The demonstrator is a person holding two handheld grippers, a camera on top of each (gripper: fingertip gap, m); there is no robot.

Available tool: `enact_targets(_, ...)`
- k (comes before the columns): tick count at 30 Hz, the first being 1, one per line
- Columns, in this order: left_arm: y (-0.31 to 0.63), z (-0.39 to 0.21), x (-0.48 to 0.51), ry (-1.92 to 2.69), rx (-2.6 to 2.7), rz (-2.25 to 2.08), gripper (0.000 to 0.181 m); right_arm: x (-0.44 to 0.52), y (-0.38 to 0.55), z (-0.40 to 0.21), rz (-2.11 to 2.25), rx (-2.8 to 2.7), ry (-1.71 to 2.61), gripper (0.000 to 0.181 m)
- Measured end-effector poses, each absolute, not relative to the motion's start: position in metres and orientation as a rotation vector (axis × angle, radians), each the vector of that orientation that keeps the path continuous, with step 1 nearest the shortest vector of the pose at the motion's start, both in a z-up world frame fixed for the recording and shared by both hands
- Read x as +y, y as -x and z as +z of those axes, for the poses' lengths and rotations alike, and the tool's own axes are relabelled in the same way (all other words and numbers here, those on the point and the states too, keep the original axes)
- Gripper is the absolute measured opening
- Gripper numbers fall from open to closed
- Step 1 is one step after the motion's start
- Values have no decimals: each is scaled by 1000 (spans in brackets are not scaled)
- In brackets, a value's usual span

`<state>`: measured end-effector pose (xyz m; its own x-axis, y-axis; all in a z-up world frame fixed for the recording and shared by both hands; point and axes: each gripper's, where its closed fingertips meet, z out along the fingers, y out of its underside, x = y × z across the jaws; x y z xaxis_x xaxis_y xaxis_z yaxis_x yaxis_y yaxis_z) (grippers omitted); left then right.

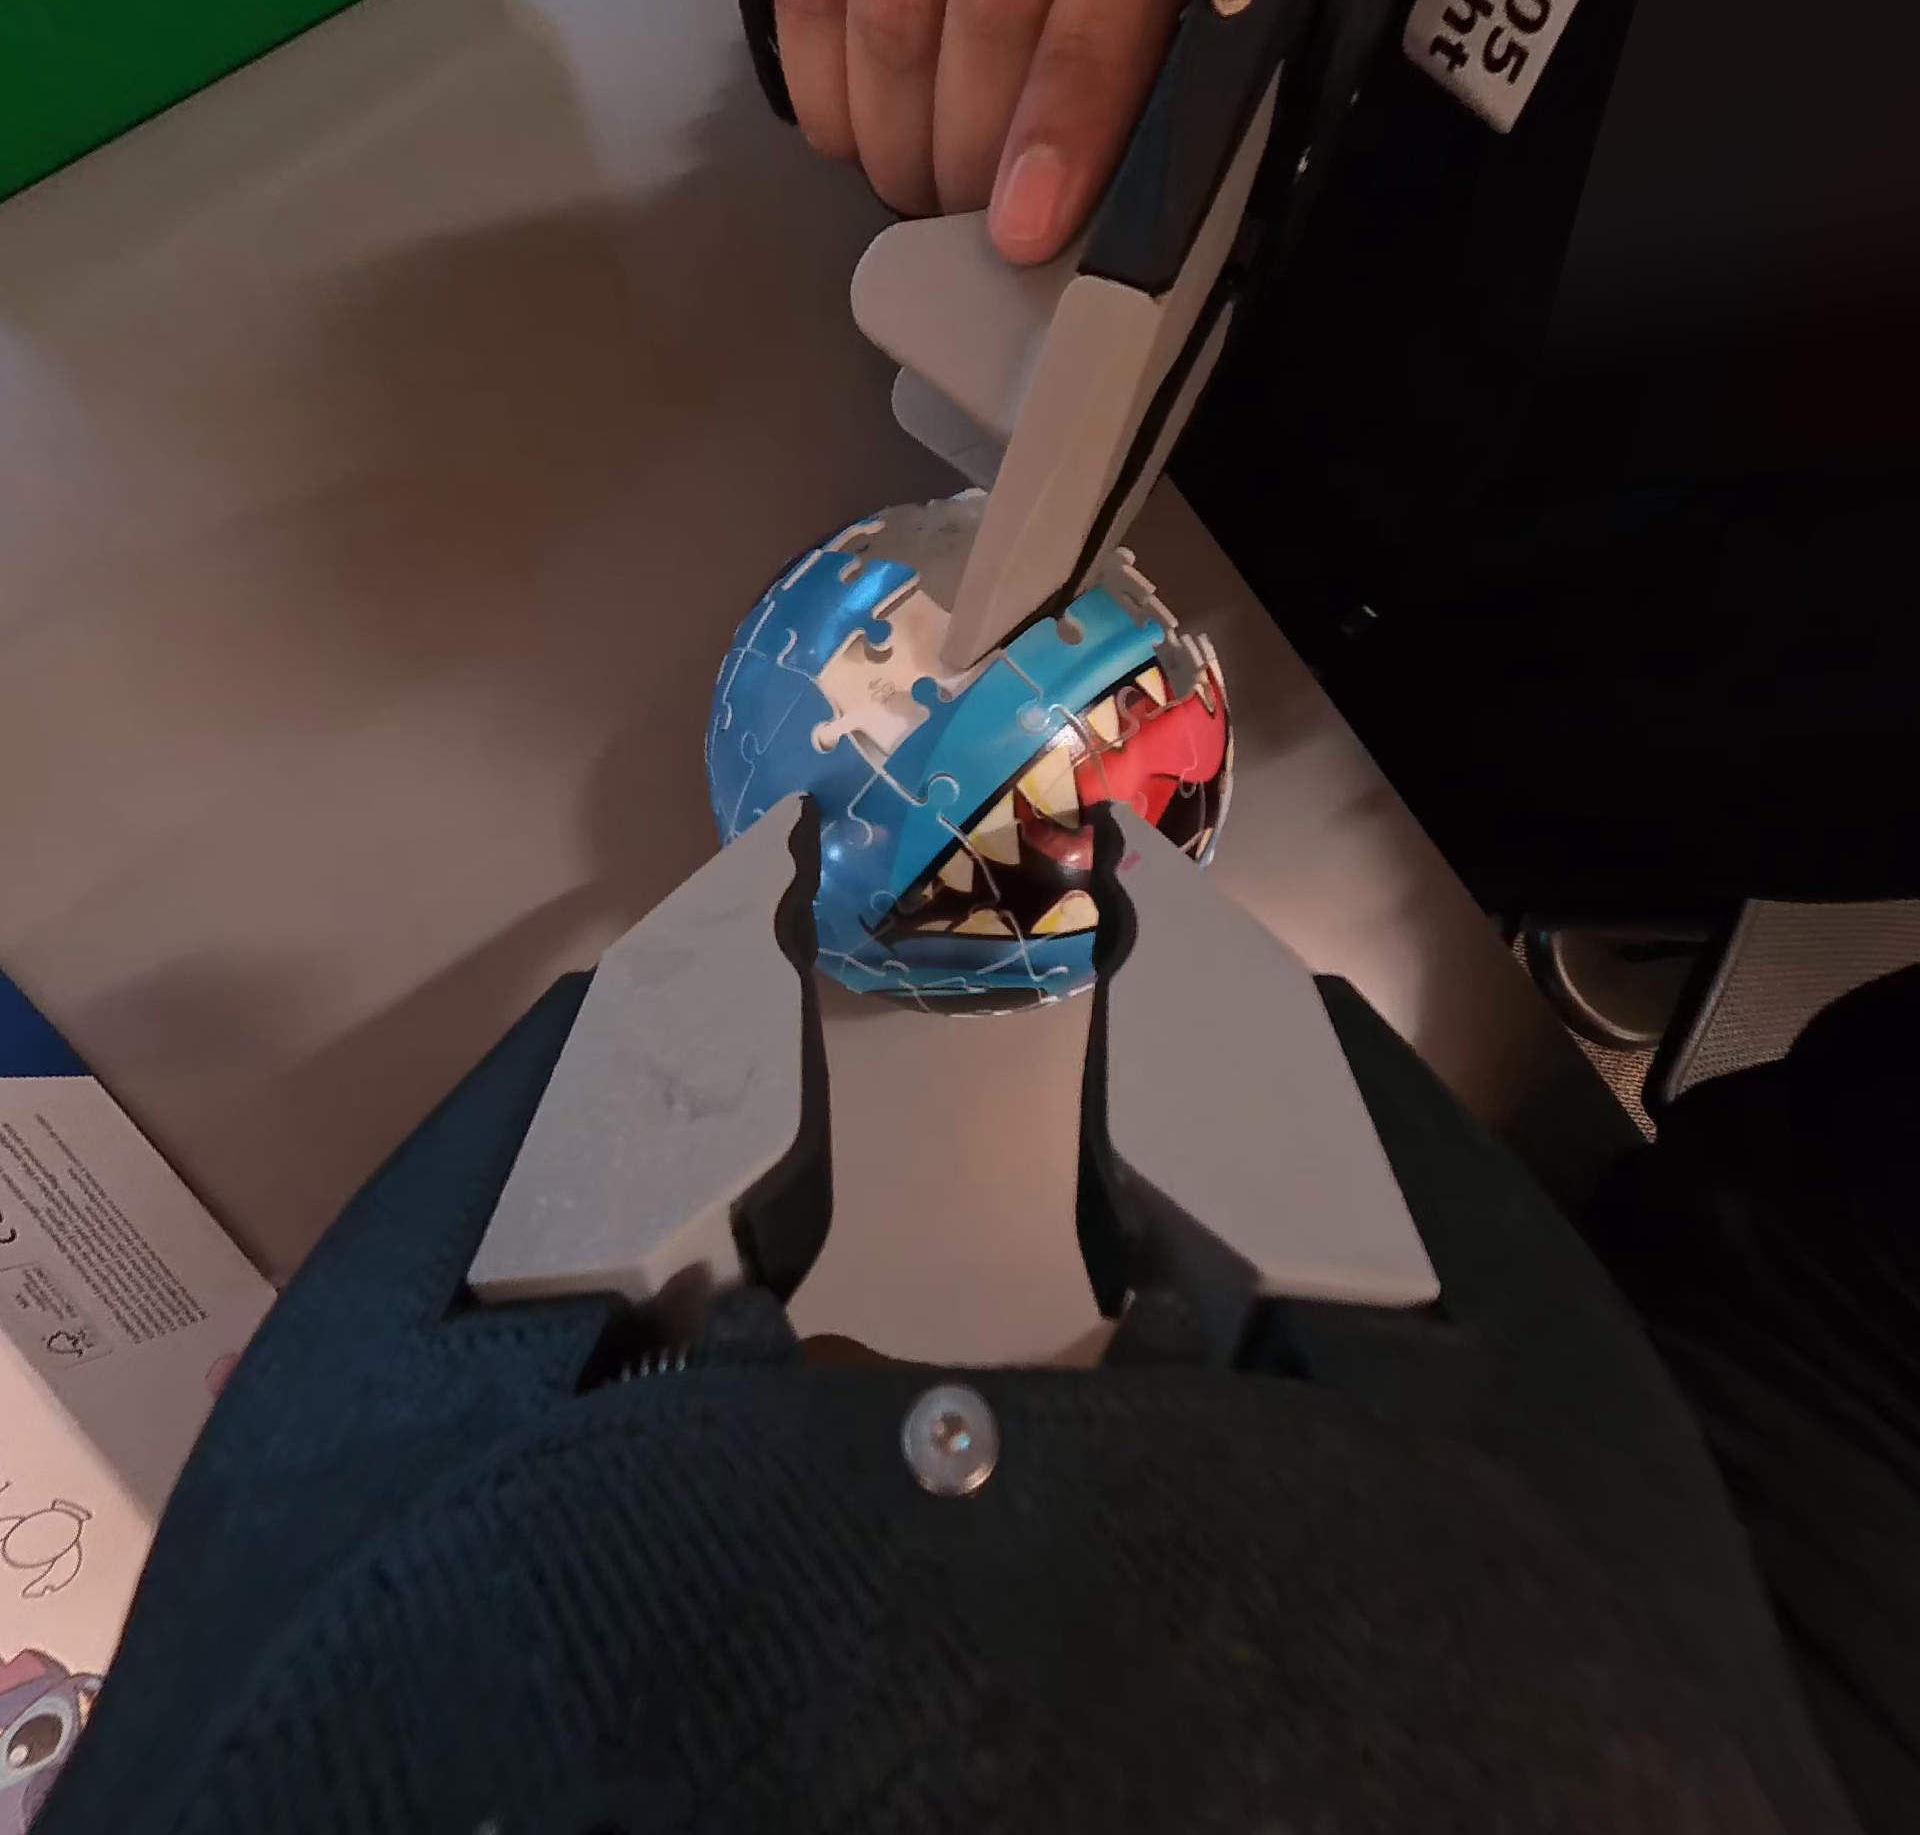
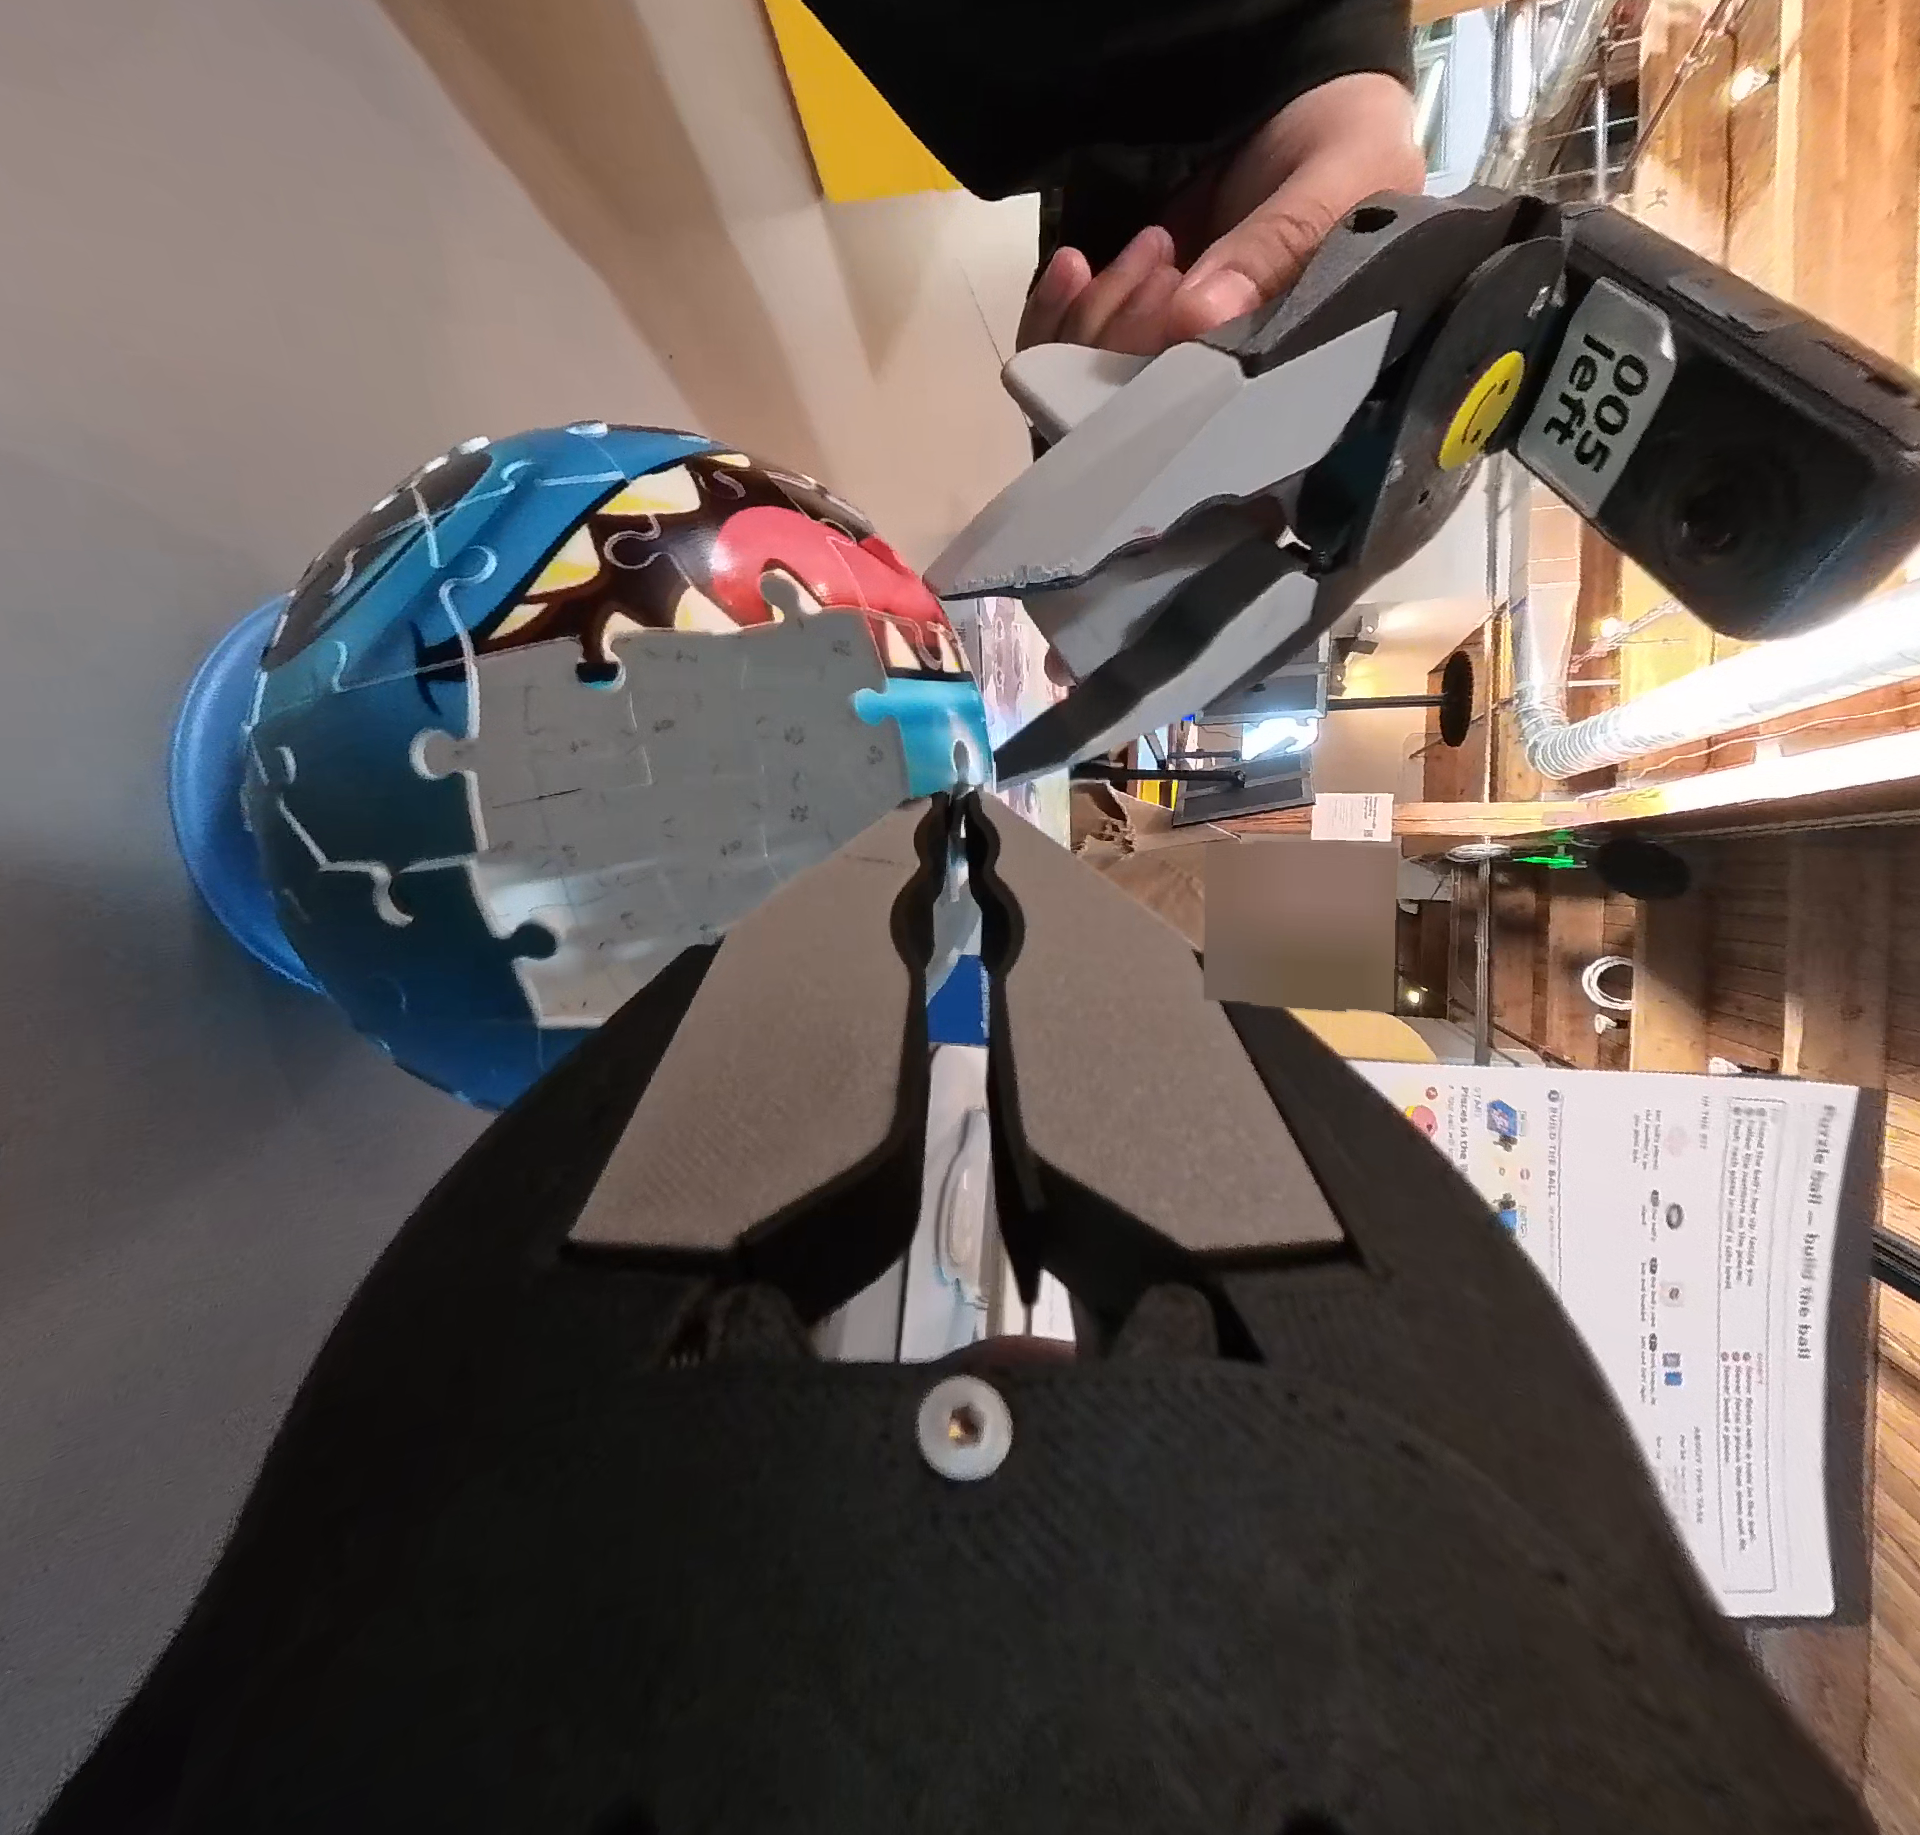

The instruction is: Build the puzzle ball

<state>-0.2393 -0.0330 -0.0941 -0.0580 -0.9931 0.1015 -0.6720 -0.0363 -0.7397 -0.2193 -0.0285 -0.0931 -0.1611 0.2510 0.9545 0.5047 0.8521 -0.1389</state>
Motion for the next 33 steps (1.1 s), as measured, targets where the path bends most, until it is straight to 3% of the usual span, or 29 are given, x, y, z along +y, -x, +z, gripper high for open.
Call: enact_targets(33,244,-95,-34,1757,1781,-877,49,-36,216,-97,-282,-1752,511,0)
